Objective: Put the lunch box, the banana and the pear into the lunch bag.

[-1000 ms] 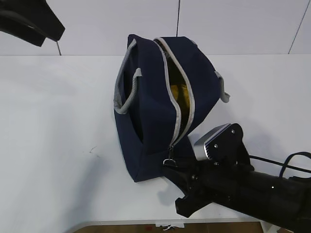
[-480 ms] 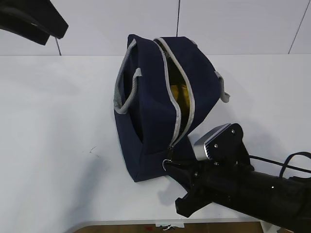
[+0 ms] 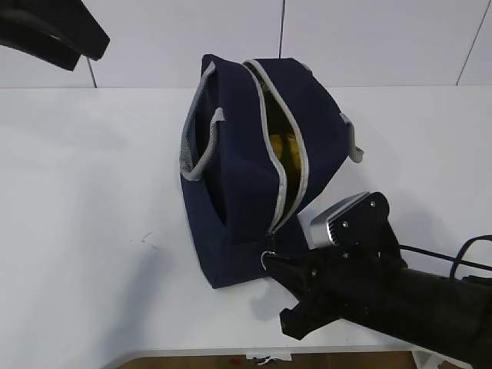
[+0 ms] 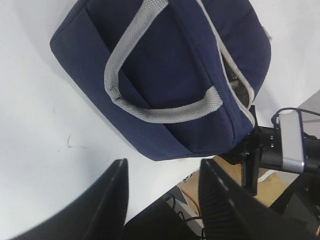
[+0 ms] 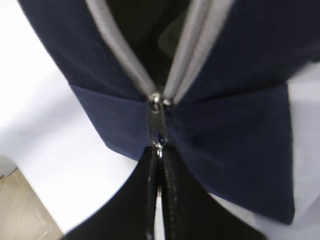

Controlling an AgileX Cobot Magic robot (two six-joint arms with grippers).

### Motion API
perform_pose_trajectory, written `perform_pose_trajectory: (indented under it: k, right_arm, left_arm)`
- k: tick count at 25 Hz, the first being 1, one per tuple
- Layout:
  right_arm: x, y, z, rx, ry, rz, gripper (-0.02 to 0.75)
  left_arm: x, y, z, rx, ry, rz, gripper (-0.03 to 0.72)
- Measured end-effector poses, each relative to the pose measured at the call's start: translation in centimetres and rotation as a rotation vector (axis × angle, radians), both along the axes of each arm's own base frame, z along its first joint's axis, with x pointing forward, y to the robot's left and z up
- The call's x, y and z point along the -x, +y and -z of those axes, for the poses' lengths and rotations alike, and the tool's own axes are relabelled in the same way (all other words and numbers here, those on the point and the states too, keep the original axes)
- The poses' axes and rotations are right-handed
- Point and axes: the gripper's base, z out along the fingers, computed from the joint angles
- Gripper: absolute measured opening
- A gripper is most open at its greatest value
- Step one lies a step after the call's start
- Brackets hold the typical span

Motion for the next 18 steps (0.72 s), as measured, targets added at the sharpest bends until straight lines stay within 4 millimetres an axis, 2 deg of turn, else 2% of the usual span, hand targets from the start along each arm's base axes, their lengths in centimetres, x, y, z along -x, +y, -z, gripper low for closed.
perform_pose_trajectory:
  k: [12, 18]
  right_arm:
    - [1.0, -0.9, -4.3, 0.004, -0.015, 0.019, 0.001]
    - [1.6, -1.3, -5.7, 0.005, -0.013, 0.024, 0.001]
  left_arm:
    - [0.0, 0.0, 0.0, 0.001, 0.0, 0.0, 0.349]
    - [0.1, -0.2, -0.1, 0.025, 0.006, 0.003, 0.349]
